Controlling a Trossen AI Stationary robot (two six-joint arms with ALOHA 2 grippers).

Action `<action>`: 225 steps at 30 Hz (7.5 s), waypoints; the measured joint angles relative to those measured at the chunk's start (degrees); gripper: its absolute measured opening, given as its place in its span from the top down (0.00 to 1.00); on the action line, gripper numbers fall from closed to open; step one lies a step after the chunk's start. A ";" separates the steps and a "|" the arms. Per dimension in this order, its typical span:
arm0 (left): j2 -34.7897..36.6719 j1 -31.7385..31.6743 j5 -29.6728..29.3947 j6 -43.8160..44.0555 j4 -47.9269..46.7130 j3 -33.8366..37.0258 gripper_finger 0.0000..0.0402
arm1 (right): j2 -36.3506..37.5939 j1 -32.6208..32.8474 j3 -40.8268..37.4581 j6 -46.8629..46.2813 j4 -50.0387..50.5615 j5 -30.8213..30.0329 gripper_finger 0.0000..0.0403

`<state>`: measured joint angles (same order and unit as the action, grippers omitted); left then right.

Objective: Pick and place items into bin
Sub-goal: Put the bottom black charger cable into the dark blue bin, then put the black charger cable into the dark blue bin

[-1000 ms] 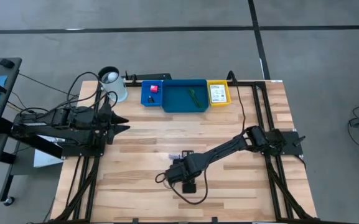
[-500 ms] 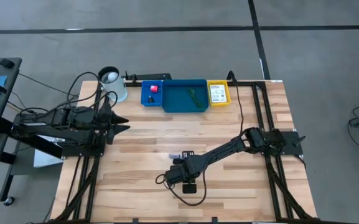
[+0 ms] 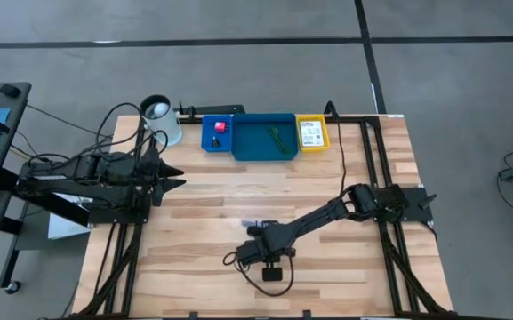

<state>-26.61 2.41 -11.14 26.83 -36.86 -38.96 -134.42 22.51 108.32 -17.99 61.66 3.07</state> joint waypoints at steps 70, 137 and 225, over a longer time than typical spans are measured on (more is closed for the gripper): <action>-0.02 -0.04 -17.70 3.85 -1.25 0.00 0.60 | 7.38 -45.80 22.96 38.99 28.79 4.55 0.70; -0.02 -0.02 -7.15 4.42 -8.59 0.00 0.60 | 2.71 -6.97 -8.86 1.56 -6.90 2.06 0.63; 26.42 1.48 -5.14 -2.78 20.59 21.66 0.60 | 13.15 -52.00 -1.83 39.47 -2.77 -2.20 0.87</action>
<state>-0.19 3.89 -16.28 24.05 -16.26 -17.30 -121.27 -29.50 106.50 21.47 58.89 0.87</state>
